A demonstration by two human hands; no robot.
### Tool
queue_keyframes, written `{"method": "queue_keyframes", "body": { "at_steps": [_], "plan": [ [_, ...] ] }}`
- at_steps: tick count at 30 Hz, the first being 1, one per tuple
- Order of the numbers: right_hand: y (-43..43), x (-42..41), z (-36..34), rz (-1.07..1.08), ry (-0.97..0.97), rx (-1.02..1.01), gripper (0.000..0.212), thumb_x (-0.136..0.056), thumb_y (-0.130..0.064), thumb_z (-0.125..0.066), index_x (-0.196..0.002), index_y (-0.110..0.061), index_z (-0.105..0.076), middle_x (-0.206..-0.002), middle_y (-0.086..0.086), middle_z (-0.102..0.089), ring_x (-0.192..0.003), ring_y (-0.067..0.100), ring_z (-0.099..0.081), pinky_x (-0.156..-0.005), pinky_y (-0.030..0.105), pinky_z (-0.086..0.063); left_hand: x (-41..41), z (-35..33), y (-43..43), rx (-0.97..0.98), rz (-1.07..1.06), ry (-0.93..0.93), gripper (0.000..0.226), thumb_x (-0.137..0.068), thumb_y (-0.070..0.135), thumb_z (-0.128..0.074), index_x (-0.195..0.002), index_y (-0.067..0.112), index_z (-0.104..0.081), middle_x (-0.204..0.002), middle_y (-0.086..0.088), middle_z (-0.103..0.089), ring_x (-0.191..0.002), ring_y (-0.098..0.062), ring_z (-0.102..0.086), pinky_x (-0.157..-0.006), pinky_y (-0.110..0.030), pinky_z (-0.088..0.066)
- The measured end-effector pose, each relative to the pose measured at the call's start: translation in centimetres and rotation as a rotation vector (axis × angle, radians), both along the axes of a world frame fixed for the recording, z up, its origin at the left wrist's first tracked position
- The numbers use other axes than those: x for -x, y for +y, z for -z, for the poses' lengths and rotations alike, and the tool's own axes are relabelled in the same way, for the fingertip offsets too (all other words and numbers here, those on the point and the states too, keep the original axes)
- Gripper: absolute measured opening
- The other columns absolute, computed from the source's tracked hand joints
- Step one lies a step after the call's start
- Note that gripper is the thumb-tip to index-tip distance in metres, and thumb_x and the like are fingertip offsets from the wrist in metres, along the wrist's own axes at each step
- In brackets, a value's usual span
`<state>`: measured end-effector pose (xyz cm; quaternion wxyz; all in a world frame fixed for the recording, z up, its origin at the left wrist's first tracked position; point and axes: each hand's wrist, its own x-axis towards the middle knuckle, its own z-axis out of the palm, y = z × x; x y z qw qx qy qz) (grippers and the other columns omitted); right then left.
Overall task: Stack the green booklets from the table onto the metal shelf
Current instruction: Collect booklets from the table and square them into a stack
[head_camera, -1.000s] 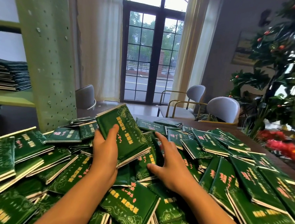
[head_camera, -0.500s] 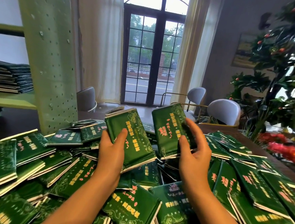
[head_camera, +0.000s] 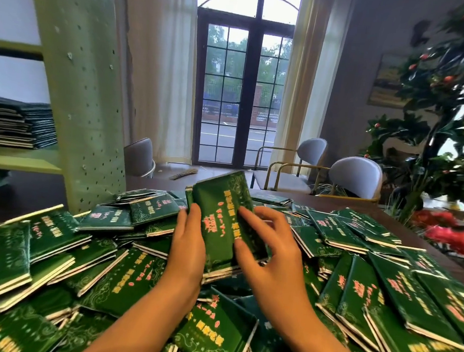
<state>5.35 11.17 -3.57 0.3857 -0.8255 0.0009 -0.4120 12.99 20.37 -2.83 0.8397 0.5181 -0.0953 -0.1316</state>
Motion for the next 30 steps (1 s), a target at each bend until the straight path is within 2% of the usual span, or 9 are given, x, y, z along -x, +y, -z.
{"method": "queue_keyframes", "body": {
  "at_steps": [3,5,8,11,16,23,30],
  "plan": [
    [0.3,-0.1,0.0,0.049,0.079,0.136,0.047,-0.082,-0.028,-0.058,-0.128,-0.033,-0.052,-0.115,-0.013,-0.046,-0.111,-0.004,-0.037,-0.094,0.0,-0.023,-0.2,0.2,0.3,-0.032,0.006,-0.036,0.059,-0.089,0.048,-0.055,-0.138,0.018,-0.044,-0.118,-0.006,-0.067,-0.102,-0.021,-0.066,-0.088,-0.04,-0.052],
    [0.1,-0.1,-0.2,0.063,0.101,0.172,0.046,-0.084,-0.026,-0.06,-0.128,-0.033,-0.053,-0.112,-0.016,-0.044,-0.109,-0.009,-0.033,-0.092,-0.003,-0.019,-0.3,0.1,0.3,-0.088,0.009,-0.07,0.061,-0.081,0.041,-0.07,-0.132,0.017,-0.049,-0.116,-0.006,-0.069,-0.101,-0.021,-0.067,-0.088,-0.039,-0.053],
    [-0.1,-0.2,-0.8,0.051,0.139,0.206,0.045,-0.089,-0.021,-0.06,-0.13,-0.037,-0.051,-0.119,-0.019,-0.041,-0.115,-0.011,-0.027,-0.094,-0.003,-0.014,-0.6,-0.1,0.2,-0.084,0.007,-0.087,0.03,-0.087,0.023,-0.066,-0.116,0.017,-0.059,-0.103,-0.006,-0.073,-0.09,-0.021,-0.071,-0.074,-0.033,-0.056],
    [-0.2,-0.6,-1.8,0.052,0.206,0.231,0.044,-0.094,-0.023,-0.053,-0.136,-0.036,-0.046,-0.137,-0.016,-0.035,-0.129,-0.004,-0.018,-0.101,0.006,-0.009,-1.2,-1.1,0.3,-0.087,0.016,-0.072,0.028,-0.089,0.021,-0.065,-0.116,0.017,-0.059,-0.101,-0.006,-0.073,-0.087,-0.021,-0.071,-0.07,-0.032,-0.056],
    [-0.8,-0.5,-3.8,0.096,0.28,0.265,0.045,-0.097,-0.024,-0.046,-0.141,-0.028,-0.04,-0.149,-0.004,-0.033,-0.138,0.009,-0.018,-0.113,0.029,-0.016,-1.9,-3.1,-0.3,-0.155,0.12,-0.066,0.033,-0.089,0.022,-0.065,-0.119,0.011,-0.06,-0.097,-0.01,-0.073,-0.073,-0.02,-0.071,-0.058,-0.029,-0.055],
    [-3.1,1.5,-5.9,0.131,0.262,0.241,0.043,-0.096,-0.02,-0.047,-0.139,-0.026,-0.043,-0.142,-0.006,-0.043,-0.132,0.013,-0.031,-0.106,0.027,-0.023,-0.6,-5.0,-0.8,-0.17,0.199,-0.021,0.031,-0.09,0.021,-0.064,-0.117,0.008,-0.06,-0.09,-0.012,-0.074,-0.067,-0.022,-0.071,-0.062,-0.033,-0.058],
    [-7.2,5.5,-5.1,0.234,0.351,0.241,0.041,-0.095,-0.017,-0.05,-0.136,-0.022,-0.048,-0.139,0.0,-0.049,-0.131,0.021,-0.038,-0.109,0.038,-0.029,2.9,-4.4,-0.6,-0.14,0.324,0.163,0.018,-0.091,0.025,-0.06,-0.1,0.01,-0.06,-0.07,-0.012,-0.072,-0.056,-0.024,-0.07,-0.056,-0.04,-0.058]
  ]
}}
